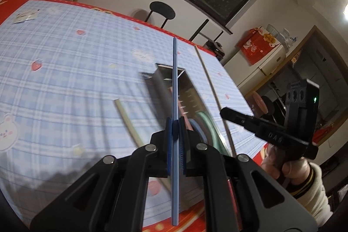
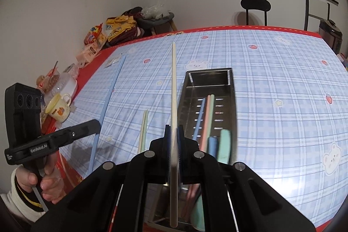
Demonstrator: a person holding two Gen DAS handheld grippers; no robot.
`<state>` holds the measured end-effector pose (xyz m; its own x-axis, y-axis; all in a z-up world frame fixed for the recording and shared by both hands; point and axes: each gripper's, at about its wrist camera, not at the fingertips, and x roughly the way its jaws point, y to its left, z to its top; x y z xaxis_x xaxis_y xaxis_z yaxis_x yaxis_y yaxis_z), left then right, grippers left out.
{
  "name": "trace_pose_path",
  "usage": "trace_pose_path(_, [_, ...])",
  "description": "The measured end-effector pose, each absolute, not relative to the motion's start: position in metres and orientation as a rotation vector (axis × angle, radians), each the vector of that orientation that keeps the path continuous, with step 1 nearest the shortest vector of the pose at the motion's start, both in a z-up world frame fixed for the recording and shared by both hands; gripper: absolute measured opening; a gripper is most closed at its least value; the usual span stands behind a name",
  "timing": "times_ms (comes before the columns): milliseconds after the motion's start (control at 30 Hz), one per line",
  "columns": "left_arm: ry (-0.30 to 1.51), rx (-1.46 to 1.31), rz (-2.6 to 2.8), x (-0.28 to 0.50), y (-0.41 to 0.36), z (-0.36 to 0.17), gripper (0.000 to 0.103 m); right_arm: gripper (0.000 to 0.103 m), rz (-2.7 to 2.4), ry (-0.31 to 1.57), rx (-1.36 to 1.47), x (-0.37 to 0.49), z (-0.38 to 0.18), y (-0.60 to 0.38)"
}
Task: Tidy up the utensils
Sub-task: 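Carry beige chopstick with right tool while left tool drops blue chopstick into basket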
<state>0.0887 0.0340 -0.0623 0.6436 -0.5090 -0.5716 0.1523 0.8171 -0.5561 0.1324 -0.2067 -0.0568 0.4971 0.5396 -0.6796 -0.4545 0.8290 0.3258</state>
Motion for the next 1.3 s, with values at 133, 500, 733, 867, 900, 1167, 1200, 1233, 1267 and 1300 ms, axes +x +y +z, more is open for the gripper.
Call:
trace_pose_path(133, [0.792, -0.54, -0.4, 0.1, 0.018, -0.057, 0.01, 0.006, 0.6, 0.858, 0.136, 0.139, -0.056, -0.227])
trace_pose_path(500, [0.824, -0.586, -0.411, 0.128, -0.039, -0.065, 0.01, 0.006, 0.566, 0.885, 0.257, 0.16, -0.072, -0.275])
trace_pose_path(733, [0.875, -0.66, -0.349, 0.14, -0.05, -0.09, 0.01, 0.006, 0.608, 0.902, 0.278, 0.164, -0.082, -0.266])
trace_pose_path(867, [0.909, -0.658, -0.329, 0.142, -0.06, -0.103, 0.01, 0.006, 0.624, 0.906, 0.293, 0.163, -0.084, -0.262])
trace_pose_path(900, [0.913, -0.652, -0.318, 0.142, -0.06, -0.105, 0.01, 0.006, 0.626, 0.908, 0.298, 0.163, -0.085, -0.261])
trace_pose_path(1167, [0.925, -0.602, -0.28, 0.144, -0.064, -0.113, 0.01, 0.006, 0.626, 0.915, 0.295, 0.164, -0.088, -0.254])
trace_pose_path(1200, [0.925, -0.602, -0.275, 0.144, -0.064, -0.114, 0.01, 0.006, 0.621, 0.915, 0.297, 0.164, -0.088, -0.255])
trace_pose_path(1233, [0.925, -0.601, -0.269, 0.145, -0.064, -0.116, 0.01, 0.006, 0.618, 0.916, 0.298, 0.164, -0.089, -0.257])
trace_pose_path(1267, [0.929, -0.6, -0.261, 0.145, -0.064, -0.117, 0.01, 0.006, 0.613, 0.917, 0.3, 0.165, -0.089, -0.258])
trace_pose_path(1300, [0.932, -0.6, -0.258, 0.145, -0.063, -0.118, 0.01, 0.006, 0.61, 0.918, 0.301, 0.165, -0.089, -0.259])
